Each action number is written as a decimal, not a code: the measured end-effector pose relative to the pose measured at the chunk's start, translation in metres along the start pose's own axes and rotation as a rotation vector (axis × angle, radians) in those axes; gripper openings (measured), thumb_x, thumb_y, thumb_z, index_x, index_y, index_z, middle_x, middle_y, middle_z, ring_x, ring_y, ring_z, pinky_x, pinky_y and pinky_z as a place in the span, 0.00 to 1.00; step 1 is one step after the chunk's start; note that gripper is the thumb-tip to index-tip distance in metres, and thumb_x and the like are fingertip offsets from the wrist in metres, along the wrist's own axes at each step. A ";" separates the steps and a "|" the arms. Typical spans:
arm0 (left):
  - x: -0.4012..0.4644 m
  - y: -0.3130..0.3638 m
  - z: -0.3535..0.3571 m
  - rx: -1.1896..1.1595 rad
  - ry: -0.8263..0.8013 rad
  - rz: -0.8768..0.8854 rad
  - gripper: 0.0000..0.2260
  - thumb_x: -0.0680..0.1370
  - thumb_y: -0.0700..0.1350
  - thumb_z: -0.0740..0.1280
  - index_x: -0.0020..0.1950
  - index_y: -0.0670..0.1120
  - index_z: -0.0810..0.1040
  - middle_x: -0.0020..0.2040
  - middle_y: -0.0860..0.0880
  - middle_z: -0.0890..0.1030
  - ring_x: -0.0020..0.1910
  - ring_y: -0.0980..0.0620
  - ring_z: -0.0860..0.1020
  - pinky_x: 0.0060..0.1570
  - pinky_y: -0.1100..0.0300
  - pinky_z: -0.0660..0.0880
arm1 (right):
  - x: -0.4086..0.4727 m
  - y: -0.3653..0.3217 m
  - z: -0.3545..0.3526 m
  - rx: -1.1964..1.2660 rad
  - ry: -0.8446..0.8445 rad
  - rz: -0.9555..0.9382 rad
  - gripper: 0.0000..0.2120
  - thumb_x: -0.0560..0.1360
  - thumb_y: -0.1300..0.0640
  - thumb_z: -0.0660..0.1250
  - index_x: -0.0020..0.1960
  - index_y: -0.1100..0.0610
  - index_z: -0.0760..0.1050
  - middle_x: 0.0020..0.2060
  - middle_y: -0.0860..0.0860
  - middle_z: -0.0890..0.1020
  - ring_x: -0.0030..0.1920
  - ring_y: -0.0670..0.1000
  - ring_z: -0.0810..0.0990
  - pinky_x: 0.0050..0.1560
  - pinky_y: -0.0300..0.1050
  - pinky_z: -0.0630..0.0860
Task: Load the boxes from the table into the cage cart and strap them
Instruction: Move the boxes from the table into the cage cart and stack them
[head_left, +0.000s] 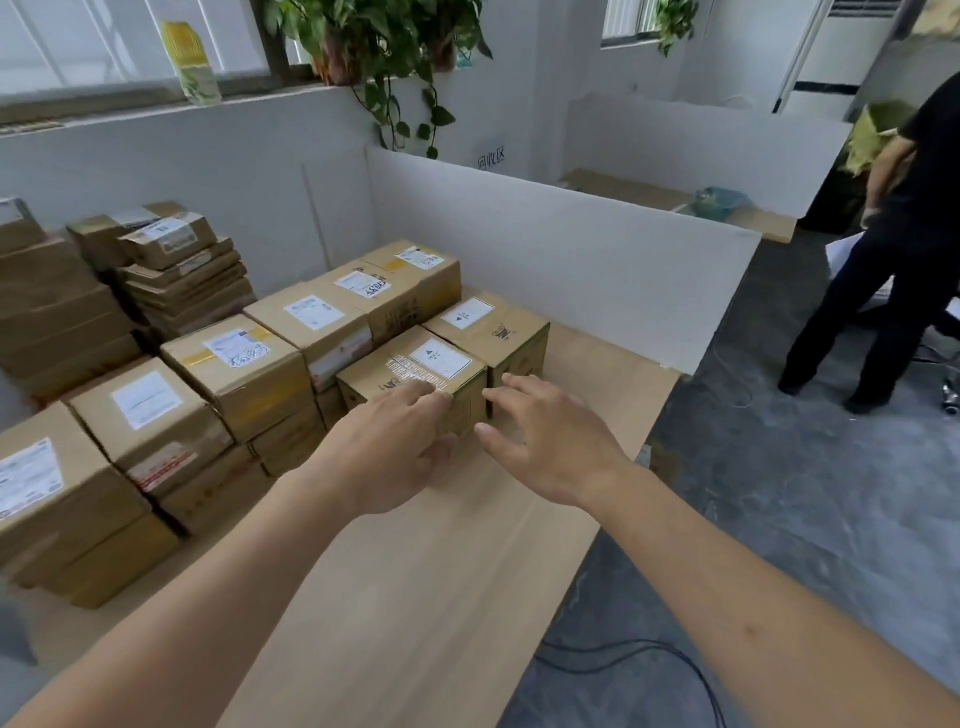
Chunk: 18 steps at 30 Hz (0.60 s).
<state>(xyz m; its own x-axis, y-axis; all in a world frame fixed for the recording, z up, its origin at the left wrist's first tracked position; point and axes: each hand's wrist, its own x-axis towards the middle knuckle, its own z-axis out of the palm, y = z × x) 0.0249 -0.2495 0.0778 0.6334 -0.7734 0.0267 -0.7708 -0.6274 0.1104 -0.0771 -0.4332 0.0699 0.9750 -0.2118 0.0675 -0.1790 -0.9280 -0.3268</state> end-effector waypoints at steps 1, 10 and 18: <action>0.008 0.002 0.002 0.002 -0.007 -0.018 0.21 0.84 0.57 0.60 0.74 0.49 0.71 0.71 0.51 0.73 0.68 0.47 0.74 0.60 0.51 0.77 | 0.007 0.008 -0.002 0.002 -0.007 -0.015 0.27 0.83 0.38 0.58 0.78 0.47 0.68 0.80 0.50 0.66 0.80 0.52 0.61 0.77 0.49 0.59; 0.082 0.045 0.035 -0.025 0.018 -0.245 0.25 0.85 0.58 0.58 0.81 0.52 0.63 0.77 0.53 0.67 0.73 0.48 0.69 0.66 0.52 0.72 | 0.076 0.100 -0.012 -0.023 -0.083 -0.203 0.26 0.83 0.38 0.59 0.77 0.46 0.69 0.76 0.48 0.70 0.76 0.51 0.66 0.74 0.50 0.65; 0.121 0.064 0.063 -0.078 0.036 -0.444 0.26 0.85 0.58 0.59 0.81 0.50 0.65 0.77 0.53 0.68 0.72 0.49 0.71 0.65 0.52 0.74 | 0.127 0.152 -0.011 -0.038 -0.198 -0.365 0.26 0.83 0.39 0.59 0.78 0.48 0.68 0.76 0.49 0.70 0.75 0.52 0.67 0.74 0.49 0.63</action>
<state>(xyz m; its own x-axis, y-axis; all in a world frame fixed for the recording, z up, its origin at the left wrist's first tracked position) 0.0475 -0.3887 0.0252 0.9046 -0.4262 -0.0056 -0.4172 -0.8880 0.1933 0.0176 -0.6046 0.0394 0.9812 0.1928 -0.0108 0.1821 -0.9426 -0.2799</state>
